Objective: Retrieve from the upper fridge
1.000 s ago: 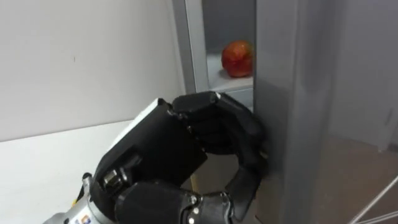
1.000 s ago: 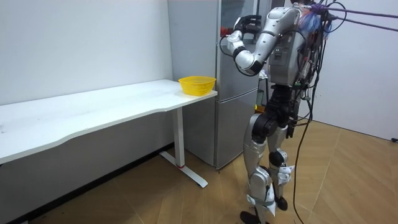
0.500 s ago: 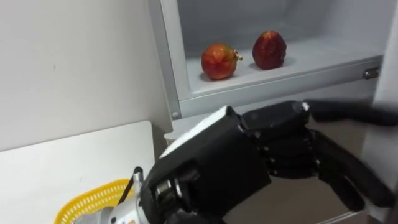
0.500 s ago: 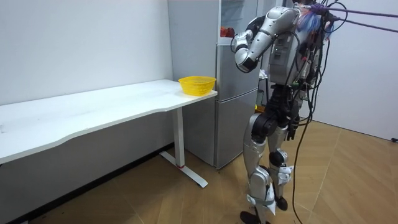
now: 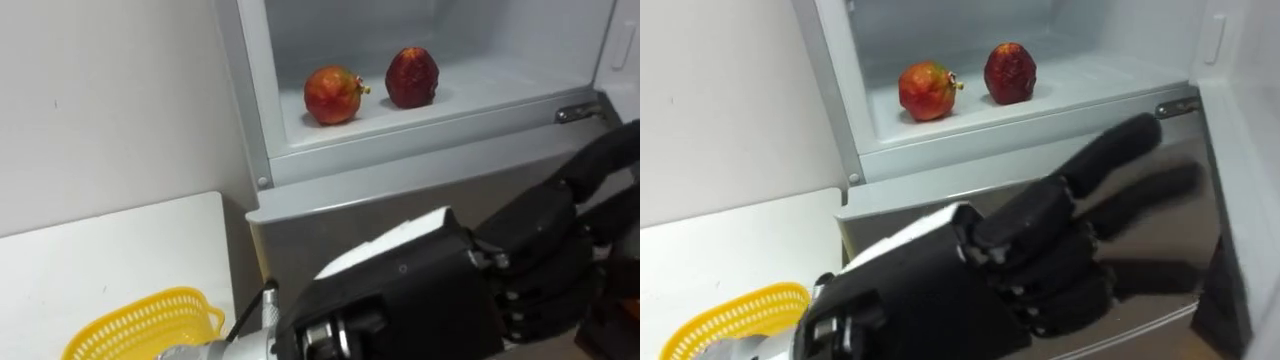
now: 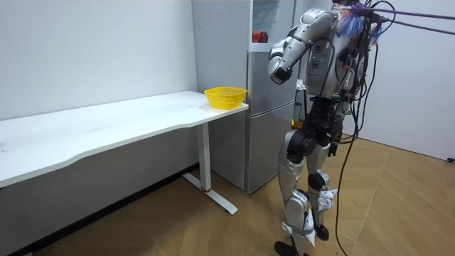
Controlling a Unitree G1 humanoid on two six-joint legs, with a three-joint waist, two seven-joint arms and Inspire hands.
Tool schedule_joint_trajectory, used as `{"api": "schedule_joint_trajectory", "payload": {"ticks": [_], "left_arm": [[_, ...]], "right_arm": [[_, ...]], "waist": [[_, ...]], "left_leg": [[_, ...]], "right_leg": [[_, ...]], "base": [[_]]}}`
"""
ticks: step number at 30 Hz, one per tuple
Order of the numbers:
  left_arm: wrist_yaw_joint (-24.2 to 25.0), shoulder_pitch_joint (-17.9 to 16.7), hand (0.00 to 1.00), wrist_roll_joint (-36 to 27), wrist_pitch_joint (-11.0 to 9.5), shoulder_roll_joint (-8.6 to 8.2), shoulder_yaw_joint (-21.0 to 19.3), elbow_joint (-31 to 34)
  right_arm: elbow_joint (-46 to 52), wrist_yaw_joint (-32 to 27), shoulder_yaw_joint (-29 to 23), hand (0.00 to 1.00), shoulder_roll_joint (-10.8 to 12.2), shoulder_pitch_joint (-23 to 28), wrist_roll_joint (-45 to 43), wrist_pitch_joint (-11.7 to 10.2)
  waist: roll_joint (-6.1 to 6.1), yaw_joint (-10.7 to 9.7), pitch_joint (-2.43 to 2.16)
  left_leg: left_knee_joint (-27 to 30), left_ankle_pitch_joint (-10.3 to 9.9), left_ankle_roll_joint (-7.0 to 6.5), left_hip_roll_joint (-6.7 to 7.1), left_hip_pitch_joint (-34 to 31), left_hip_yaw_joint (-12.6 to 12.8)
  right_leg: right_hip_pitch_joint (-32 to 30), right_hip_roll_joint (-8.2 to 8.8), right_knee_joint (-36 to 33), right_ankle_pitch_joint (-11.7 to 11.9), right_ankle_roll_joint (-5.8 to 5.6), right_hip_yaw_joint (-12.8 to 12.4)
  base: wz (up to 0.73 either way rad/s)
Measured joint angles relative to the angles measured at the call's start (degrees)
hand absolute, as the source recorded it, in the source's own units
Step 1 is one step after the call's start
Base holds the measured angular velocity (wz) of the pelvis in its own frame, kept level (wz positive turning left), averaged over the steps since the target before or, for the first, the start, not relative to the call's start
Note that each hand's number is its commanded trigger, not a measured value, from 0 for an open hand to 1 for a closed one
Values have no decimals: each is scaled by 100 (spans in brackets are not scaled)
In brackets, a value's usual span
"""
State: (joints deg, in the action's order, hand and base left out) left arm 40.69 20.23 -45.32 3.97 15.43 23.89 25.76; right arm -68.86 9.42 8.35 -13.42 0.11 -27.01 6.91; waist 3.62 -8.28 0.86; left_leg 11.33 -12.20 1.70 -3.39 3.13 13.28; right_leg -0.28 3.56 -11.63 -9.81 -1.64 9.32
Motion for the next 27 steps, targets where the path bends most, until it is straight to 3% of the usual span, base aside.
{"api": "schedule_joint_trajectory", "payload": {"ticks": [12, 21, 27], "left_arm": [[-11, 288, 0, 1, 90, -115, 164, -10], [-170, 399, 0, 7, 115, -312, 550, -67], [-301, 511, 0, 117, 170, -576, 762, -181]], "right_arm": [[-46, 11, 9, 0, -23, -228, 103, -8], [8, 91, 181, 0, -41, -246, 68, -4], [-1, 103, 221, 0, -38, -248, 17, 14]], "waist": [[68, -131, -52], [152, -385, -102], [172, -425, -88]], "left_leg": [[0, 0, 0, -12, -74, 8], [16, 0, 0, -12, -34, 10], [21, 0, 0, -12, 20, 10]], "right_leg": [[-20, -6, 5, 20, 9, 22], [51, -5, 24, 30, 14, 36], [43, -7, 34, 30, 15, 36]], "base": [[-2], [3], [0]]}}
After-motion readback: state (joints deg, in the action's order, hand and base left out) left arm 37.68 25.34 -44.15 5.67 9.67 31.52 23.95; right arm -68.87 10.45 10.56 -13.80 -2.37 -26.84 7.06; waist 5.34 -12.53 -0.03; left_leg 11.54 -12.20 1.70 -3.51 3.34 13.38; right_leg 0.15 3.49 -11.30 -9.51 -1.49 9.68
